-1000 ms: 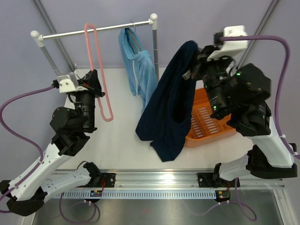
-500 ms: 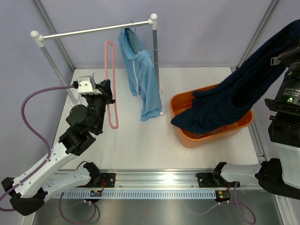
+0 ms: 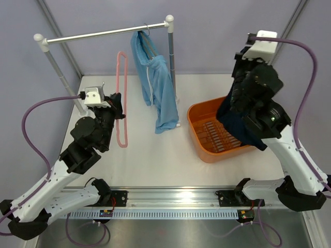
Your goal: Remove the shorts from the hanger
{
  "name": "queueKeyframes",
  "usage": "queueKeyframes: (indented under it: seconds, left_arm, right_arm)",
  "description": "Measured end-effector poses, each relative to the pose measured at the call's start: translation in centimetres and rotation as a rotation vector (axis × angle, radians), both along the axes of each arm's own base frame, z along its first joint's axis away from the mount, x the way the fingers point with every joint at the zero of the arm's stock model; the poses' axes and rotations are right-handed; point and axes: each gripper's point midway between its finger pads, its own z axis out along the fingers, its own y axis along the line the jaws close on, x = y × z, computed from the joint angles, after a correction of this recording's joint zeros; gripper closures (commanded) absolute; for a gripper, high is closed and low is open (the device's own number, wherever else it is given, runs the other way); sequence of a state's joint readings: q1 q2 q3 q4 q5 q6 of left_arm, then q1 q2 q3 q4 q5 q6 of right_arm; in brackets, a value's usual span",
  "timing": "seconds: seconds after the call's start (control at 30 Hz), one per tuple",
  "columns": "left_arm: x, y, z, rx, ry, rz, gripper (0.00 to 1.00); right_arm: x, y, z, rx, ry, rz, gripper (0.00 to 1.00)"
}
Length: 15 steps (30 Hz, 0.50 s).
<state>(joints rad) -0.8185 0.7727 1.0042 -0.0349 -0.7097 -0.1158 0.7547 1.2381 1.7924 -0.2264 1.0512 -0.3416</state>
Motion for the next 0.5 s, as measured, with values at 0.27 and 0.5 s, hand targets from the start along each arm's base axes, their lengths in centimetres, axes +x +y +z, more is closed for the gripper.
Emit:
queueKeyframes:
  seconds: [0.27, 0.5]
  left_arm:
    - [-0.9, 0.0, -0.6, 0.033, 0.065, -0.041, 1.0]
    - [-2.0, 0.6, -0.5, 0.051, 0.13, -0.065, 1.0]
  right_arm:
    - [2.0, 1.9, -7.3, -0.032, 0.159, 0.042, 1.0]
    - [-0.2, -0.8, -14.6, 0.069, 0.265, 0.009, 0.9]
